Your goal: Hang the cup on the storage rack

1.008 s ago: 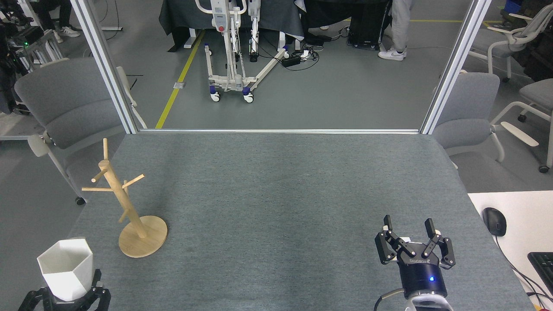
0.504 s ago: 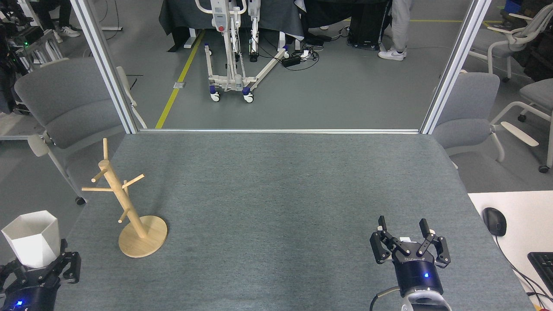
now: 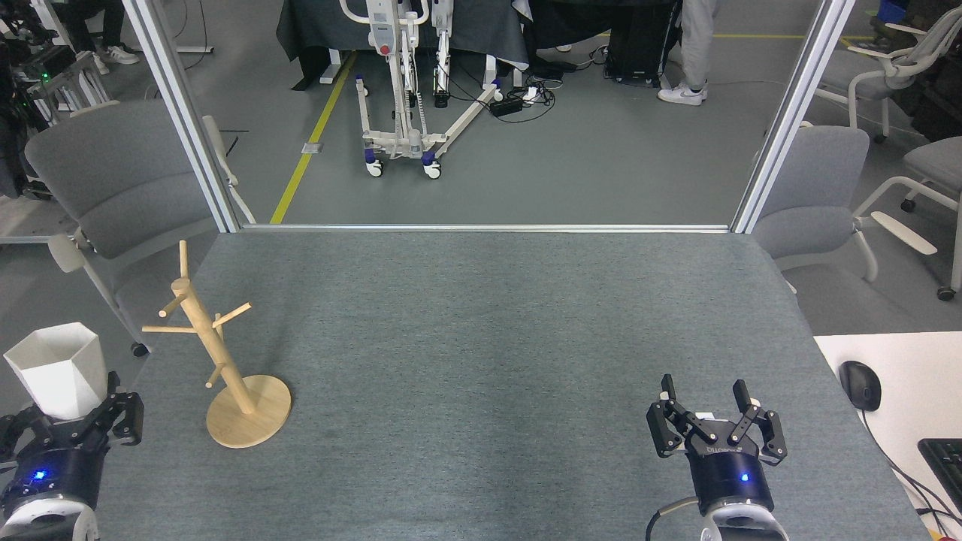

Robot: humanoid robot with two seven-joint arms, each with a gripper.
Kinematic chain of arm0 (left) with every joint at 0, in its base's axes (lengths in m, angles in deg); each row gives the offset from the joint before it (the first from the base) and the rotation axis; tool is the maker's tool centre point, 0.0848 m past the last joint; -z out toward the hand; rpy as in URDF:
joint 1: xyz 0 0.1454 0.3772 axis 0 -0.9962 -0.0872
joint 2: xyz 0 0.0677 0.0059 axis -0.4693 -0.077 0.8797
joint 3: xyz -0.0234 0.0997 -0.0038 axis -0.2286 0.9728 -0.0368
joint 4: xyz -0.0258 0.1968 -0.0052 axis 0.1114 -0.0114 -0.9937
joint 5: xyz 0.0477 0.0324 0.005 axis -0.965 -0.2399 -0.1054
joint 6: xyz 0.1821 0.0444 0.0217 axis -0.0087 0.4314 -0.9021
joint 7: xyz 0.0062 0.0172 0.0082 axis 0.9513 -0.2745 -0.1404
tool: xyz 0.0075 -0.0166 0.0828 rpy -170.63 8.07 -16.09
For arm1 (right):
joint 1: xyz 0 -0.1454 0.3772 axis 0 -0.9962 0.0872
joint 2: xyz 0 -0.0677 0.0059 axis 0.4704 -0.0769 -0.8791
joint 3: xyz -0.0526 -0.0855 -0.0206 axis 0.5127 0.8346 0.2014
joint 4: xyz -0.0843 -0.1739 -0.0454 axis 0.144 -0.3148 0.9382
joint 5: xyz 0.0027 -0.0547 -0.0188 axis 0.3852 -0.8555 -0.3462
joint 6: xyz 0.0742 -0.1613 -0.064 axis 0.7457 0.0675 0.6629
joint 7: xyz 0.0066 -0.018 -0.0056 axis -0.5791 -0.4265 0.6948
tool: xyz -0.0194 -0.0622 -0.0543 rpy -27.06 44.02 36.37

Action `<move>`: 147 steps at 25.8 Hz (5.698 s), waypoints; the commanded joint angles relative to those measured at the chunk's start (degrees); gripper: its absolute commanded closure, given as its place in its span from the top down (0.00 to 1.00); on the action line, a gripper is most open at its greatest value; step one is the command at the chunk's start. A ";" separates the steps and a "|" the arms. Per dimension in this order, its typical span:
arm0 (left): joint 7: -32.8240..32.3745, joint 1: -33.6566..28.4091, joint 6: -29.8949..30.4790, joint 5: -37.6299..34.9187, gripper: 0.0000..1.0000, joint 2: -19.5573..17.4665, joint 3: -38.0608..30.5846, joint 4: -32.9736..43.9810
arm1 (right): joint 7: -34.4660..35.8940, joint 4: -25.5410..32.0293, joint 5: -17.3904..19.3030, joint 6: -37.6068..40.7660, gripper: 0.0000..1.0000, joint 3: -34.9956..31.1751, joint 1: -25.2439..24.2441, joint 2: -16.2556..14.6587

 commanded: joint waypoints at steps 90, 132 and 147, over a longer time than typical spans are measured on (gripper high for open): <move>-0.32 0.42 1.03 -3.14 0.00 -0.62 7.94 -0.48 | 0.13 -1.29 -0.15 -0.07 1.00 0.24 1.02 0.69; 0.65 0.77 -0.55 -5.25 0.95 2.28 11.46 -8.66 | 0.13 -2.52 -0.33 -0.07 1.00 0.16 1.28 0.60; 2.14 0.68 0.42 -5.17 0.99 14.85 15.24 -10.15 | -4.35 -1.65 -2.35 -0.07 1.00 1.12 2.69 1.48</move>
